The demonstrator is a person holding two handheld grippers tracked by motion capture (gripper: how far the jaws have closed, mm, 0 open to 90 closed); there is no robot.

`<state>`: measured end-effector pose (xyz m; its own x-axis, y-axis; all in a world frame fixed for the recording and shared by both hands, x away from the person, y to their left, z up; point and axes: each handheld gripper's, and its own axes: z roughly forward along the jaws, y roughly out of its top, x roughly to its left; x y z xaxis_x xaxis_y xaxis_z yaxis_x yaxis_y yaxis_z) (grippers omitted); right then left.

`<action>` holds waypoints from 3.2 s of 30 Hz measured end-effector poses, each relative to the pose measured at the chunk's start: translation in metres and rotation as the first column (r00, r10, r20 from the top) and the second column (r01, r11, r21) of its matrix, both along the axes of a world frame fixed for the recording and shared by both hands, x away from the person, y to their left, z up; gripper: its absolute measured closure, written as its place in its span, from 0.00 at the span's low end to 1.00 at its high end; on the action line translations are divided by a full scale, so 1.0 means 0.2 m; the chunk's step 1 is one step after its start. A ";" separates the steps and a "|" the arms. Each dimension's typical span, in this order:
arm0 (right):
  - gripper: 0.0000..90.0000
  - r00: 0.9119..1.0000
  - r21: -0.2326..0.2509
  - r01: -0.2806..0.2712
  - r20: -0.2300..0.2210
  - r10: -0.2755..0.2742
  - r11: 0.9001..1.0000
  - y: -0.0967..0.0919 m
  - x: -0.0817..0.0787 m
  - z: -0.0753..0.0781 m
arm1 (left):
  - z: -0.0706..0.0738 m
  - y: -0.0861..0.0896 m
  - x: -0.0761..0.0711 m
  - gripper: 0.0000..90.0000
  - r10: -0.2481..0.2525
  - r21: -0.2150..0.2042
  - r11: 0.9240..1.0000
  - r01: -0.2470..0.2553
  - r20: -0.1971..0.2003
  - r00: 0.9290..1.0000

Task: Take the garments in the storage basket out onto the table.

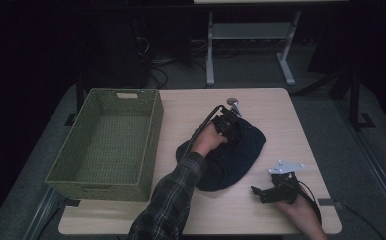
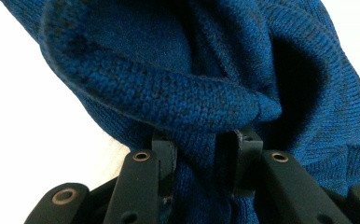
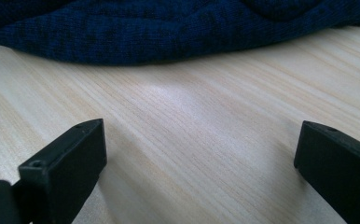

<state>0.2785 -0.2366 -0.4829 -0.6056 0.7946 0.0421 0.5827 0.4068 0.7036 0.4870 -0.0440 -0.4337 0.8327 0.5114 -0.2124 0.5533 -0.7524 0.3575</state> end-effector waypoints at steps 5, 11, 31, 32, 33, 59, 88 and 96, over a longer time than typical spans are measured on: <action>0.02 1.000 0.000 0.000 0.000 0.000 1.000 0.00 0.00 0.00 | 0.05 0.02 -0.01 0.47 0.005 0.008 1.000 -0.005 0.024 1.000; 0.02 1.000 0.001 0.000 0.000 0.000 1.000 0.00 0.00 0.00 | 0.17 0.11 -0.04 0.34 0.024 -0.014 1.000 -0.023 0.099 0.995; 0.02 1.000 0.001 0.001 0.000 -0.001 1.000 0.00 0.00 0.00 | 0.30 0.46 -0.22 1.00 0.086 -0.006 0.996 -0.086 0.147 0.985; 0.02 1.000 0.000 0.000 0.002 0.000 1.000 0.00 0.00 0.00 | 0.29 0.47 -0.23 1.00 0.086 0.004 0.996 -0.087 0.147 0.985; 0.02 1.000 0.000 -0.001 0.003 0.001 1.000 0.00 0.00 0.00 | 0.27 0.47 -0.23 1.00 0.089 0.008 0.996 -0.092 0.152 0.984; 0.02 1.000 0.001 0.000 -0.001 0.000 1.000 0.00 0.00 0.00 | -0.02 0.45 -0.22 1.00 0.148 0.141 0.977 -0.159 0.086 0.985; 1.00 0.972 0.083 -0.223 -0.050 0.228 0.971 0.21 -0.06 0.10 | -0.03 0.58 -0.51 1.00 0.094 0.000 0.996 -0.094 0.036 0.995; 1.00 0.970 0.040 -0.226 -0.086 0.229 0.973 0.21 -0.03 0.08 | -0.04 0.58 -0.55 1.00 0.076 -0.007 0.997 -0.075 0.045 0.996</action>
